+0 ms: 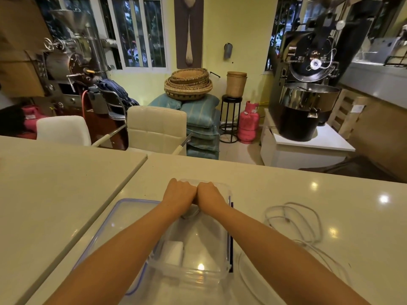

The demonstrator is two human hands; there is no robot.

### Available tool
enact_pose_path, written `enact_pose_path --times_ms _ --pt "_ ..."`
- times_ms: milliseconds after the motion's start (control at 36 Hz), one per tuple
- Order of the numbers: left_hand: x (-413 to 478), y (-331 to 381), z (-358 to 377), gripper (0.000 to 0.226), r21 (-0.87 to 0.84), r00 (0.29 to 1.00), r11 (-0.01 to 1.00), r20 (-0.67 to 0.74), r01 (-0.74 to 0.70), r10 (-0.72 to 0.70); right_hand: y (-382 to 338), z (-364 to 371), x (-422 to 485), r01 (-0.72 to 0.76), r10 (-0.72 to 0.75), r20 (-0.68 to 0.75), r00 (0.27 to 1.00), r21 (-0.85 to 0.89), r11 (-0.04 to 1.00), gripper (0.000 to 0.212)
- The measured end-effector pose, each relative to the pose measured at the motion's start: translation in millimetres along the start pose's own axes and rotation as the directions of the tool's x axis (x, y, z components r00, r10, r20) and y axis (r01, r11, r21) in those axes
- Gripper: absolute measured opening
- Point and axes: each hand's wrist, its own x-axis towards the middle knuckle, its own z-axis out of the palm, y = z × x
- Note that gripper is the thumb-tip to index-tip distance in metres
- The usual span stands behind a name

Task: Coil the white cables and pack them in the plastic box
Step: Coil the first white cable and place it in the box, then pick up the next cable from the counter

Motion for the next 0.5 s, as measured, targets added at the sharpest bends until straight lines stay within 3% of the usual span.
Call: enact_pose_path --times_ms 222,333,389,500 --pt "0.7 0.6 0.4 0.021 0.057 1.000 0.998 -0.007 -0.023 0.023 1.4 -7.9 -3.4 0.118 -0.083 0.154 0.985 -0.230 0.966 0.025" --pt "1.2 -0.8 -0.1 0.024 0.054 1.000 0.998 -0.004 -0.026 0.026 0.8 -16.1 -5.6 0.121 -0.075 0.182 0.980 -0.253 0.960 0.024" --pt "0.1 -1.8 -1.9 0.025 0.057 0.999 0.998 -0.006 -0.033 0.033 1.6 -16.7 -4.9 0.095 -0.053 0.167 0.984 -0.253 0.963 0.006" --pt "-0.5 -4.3 -4.1 0.024 0.003 1.000 1.000 -0.016 -0.023 0.023 4.5 -22.1 -6.3 0.082 -0.055 0.151 0.987 -0.179 0.980 0.011"
